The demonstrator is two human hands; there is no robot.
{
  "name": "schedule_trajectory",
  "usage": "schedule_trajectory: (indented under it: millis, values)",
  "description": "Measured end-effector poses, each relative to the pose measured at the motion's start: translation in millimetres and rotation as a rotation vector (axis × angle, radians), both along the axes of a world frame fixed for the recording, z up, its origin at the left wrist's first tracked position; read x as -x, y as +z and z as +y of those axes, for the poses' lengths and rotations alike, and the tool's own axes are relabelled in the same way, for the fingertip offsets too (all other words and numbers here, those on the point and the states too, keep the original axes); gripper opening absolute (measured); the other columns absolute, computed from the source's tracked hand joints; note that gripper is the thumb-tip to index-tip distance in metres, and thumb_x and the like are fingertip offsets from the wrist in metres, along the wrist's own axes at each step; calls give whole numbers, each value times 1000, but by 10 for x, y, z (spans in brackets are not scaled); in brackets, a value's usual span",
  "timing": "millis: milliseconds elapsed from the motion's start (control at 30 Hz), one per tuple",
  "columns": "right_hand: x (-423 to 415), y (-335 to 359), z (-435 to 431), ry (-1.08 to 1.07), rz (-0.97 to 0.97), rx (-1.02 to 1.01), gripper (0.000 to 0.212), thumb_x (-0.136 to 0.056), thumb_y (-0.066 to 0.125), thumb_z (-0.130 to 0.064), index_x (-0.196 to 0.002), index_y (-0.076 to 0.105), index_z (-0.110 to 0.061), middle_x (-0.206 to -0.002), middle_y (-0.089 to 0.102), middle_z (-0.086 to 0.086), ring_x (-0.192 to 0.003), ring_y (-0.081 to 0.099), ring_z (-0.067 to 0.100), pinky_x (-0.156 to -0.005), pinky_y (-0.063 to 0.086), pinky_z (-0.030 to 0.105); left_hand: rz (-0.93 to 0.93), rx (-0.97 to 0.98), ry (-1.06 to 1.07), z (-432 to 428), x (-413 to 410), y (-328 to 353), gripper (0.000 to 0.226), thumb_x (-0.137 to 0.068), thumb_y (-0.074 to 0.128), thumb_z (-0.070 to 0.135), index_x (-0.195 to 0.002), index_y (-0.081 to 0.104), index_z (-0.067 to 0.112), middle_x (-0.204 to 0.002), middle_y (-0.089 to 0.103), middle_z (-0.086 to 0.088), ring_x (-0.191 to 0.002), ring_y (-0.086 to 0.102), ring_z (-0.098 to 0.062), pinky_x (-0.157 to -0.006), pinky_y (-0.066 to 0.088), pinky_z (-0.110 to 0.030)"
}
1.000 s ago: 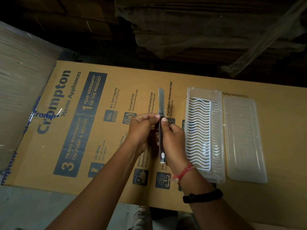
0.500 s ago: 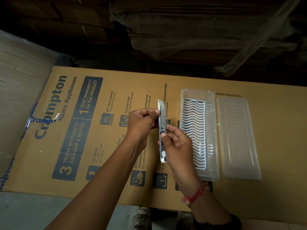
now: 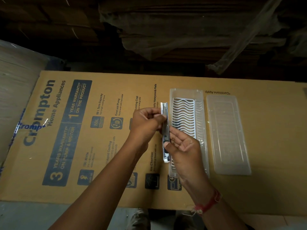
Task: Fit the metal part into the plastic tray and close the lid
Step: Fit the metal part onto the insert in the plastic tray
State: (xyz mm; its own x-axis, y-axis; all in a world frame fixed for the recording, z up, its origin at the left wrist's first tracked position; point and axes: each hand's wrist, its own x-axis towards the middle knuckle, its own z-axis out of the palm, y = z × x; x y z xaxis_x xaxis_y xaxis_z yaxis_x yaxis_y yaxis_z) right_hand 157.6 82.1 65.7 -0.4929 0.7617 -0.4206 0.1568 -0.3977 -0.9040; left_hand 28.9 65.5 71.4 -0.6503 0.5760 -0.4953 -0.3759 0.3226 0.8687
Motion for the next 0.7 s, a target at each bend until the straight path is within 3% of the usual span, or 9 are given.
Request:
schedule_trajectory:
  millis: [133, 233, 333, 433, 567, 700]
  values:
    - [-101, -26, 27, -48, -9, 10, 50, -83, 54, 20, -126, 59, -4, -106, 72, 1, -100, 70, 10, -89, 56, 27, 49, 40, -191, 40, -92, 49, 31, -80, 57, -18, -81, 70, 10, -65, 71, 0, -49, 63, -2, -50, 51, -20]
    - [-156, -42, 41, -68, -34, -2, 50, -82, 56, 19, -116, 64, -17, -97, 72, -10, -93, 71, 4, -84, 56, 21, 75, 75, -236, 102, -145, 34, 24, -76, 59, -19, -90, 69, -3, -69, 69, -8, -52, 63, -10, -51, 53, -23]
    - [-213, -29, 58, -90, -66, -23, 53, -82, 59, 17, -100, 64, -32, -95, 71, -14, -90, 70, -1, -82, 55, 17, 81, 103, -226, 160, -220, 2, 23, -71, 62, -19, -90, 68, -8, -76, 70, -26, -65, 63, -26, -61, 55, -35]
    - [-283, -38, 104, -92, -70, -37, 49, -83, 59, 15, -108, 63, -28, -95, 70, -13, -89, 69, -4, -80, 54, 14, 63, 113, -214, 212, -289, -14, 28, -65, 67, -12, -92, 68, -11, -92, 69, -40, -70, 64, -30, -69, 59, -52]
    - [-350, -64, 174, -71, -149, -91, 41, -85, 61, 9, -123, 62, -7, -109, 73, 5, -100, 70, 9, -88, 56, 24, 84, 146, -205, 294, -366, -40, 25, -60, 69, -5, -86, 69, -6, -80, 69, -32, -66, 63, -26, -71, 59, -51]
    - [-385, -41, 280, 75, -337, -350, 27, -79, 75, -6, -96, 69, -26, -83, 71, -14, -78, 71, 3, -72, 58, 20, 118, 179, -229, 390, -435, -63, 20, -67, 67, -11, -87, 66, -11, -75, 64, -22, -66, 60, -24, -72, 59, -53]
